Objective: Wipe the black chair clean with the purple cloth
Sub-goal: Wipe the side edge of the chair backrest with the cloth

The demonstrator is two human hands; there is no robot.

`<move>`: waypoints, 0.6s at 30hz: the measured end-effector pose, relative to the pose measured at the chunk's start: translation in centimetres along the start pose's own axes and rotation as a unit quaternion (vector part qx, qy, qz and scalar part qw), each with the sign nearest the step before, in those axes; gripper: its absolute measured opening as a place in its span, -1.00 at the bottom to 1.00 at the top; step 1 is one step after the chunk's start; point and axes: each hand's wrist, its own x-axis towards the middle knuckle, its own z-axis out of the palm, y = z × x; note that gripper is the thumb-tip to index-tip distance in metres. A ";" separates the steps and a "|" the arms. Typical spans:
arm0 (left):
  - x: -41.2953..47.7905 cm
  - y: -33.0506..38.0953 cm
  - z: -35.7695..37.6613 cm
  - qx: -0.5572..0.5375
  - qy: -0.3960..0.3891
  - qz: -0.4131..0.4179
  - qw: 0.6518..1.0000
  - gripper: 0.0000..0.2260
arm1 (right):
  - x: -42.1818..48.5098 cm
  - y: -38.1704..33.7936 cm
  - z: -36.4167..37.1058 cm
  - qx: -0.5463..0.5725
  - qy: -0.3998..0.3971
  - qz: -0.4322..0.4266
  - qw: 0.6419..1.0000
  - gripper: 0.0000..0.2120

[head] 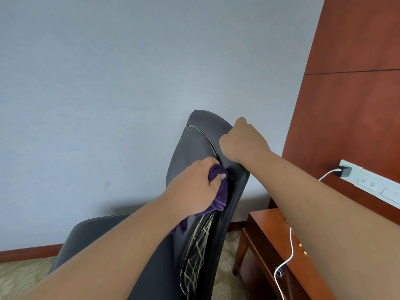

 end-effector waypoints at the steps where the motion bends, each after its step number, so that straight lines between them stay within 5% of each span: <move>1: 0.4 0.0 0.2 0.009 0.006 -0.002 1.000 -0.85 | -0.1 0.0 0.0 -0.002 0.000 0.002 1.000 -0.78; 12: 5.1 -0.9 0.9 0.071 0.062 -0.101 0.990 -0.78 | -0.3 0.5 0.5 -0.066 -0.043 -0.019 0.997 -0.85; 15: 4.6 -0.8 0.8 0.023 0.047 -0.066 0.996 -0.83 | -1.0 0.8 0.1 -0.096 -0.066 -0.031 0.993 -0.93; 18: 2.9 -0.9 0.3 -0.038 0.021 -0.011 0.999 -0.87 | -1.5 -0.1 -1.0 -0.173 -0.113 -0.081 0.975 -0.76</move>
